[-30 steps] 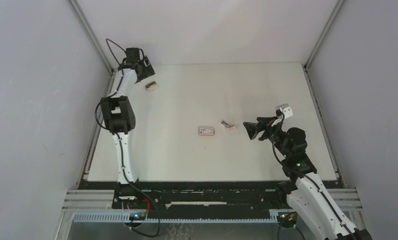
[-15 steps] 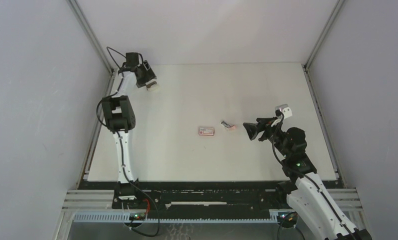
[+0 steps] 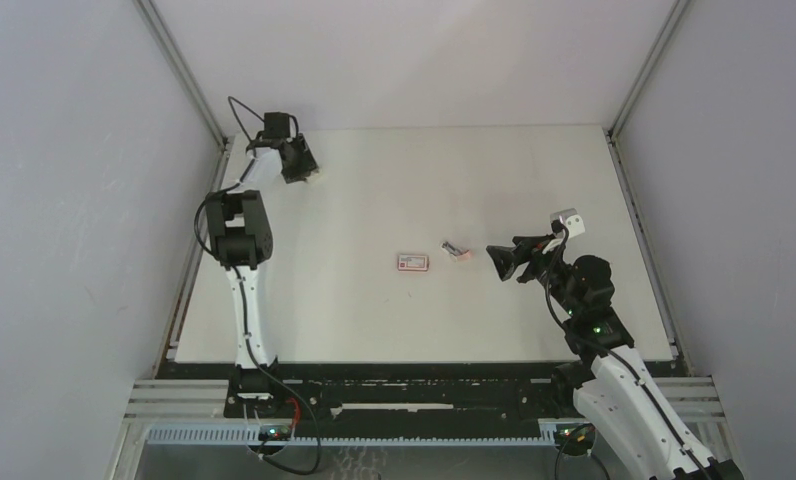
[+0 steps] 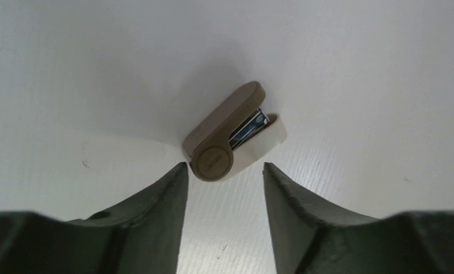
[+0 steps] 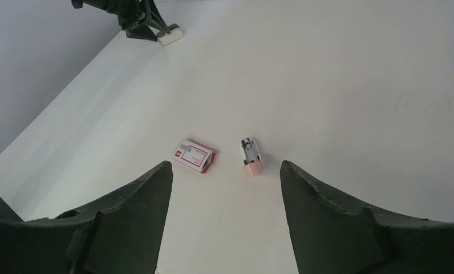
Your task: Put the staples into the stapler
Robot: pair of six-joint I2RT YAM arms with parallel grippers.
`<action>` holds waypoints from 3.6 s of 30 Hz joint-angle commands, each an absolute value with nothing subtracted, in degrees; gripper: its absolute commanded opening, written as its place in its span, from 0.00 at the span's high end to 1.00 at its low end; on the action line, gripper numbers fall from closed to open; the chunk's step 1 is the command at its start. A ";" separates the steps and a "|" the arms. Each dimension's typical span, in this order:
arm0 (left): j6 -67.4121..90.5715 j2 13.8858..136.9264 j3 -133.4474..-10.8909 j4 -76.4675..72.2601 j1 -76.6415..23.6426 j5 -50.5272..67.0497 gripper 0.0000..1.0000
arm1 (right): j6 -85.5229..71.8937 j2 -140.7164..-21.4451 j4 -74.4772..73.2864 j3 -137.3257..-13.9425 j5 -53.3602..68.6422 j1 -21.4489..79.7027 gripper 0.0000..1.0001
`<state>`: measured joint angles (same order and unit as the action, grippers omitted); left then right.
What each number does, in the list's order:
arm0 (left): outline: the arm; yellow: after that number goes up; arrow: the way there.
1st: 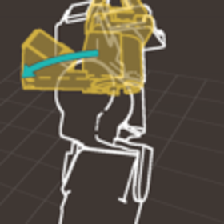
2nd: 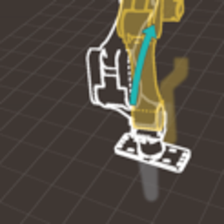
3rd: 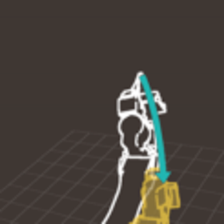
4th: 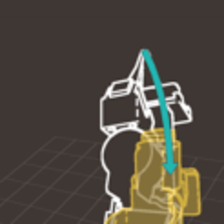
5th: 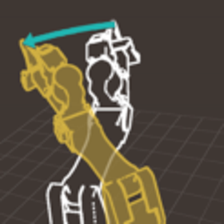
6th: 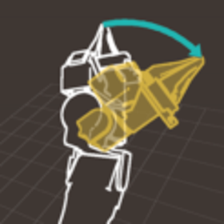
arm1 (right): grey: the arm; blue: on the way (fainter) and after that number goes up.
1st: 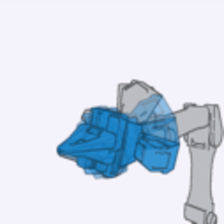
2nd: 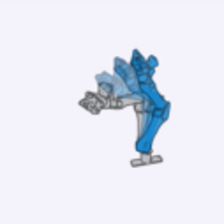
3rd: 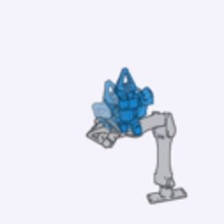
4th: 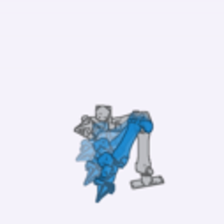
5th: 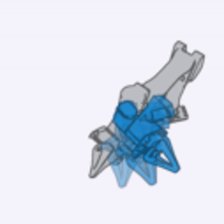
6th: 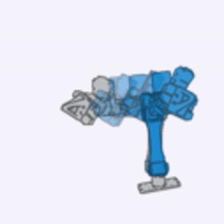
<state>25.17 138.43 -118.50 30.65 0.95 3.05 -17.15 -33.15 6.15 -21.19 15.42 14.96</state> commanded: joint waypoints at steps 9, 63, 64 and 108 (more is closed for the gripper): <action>23.29 133.25 -117.25 30.20 -0.57 4.96 0.60 | -17.87 -32.96 7.76 -23.51 15.74 14.59 0.32; 34.62 139.70 -121.68 27.57 -1.07 -3.16 0.88 | -17.67 -32.48 7.47 -23.31 16.02 14.33 0.32; 34.36 138.80 -120.24 27.21 -1.05 -3.39 0.89 | -17.71 -32.40 7.48 -23.35 16.05 14.33 0.32; 36.88 118.68 -90.39 8.83 -1.83 1.14 1.00 | -20.77 -29.38 9.77 -23.22 19.12 14.57 0.26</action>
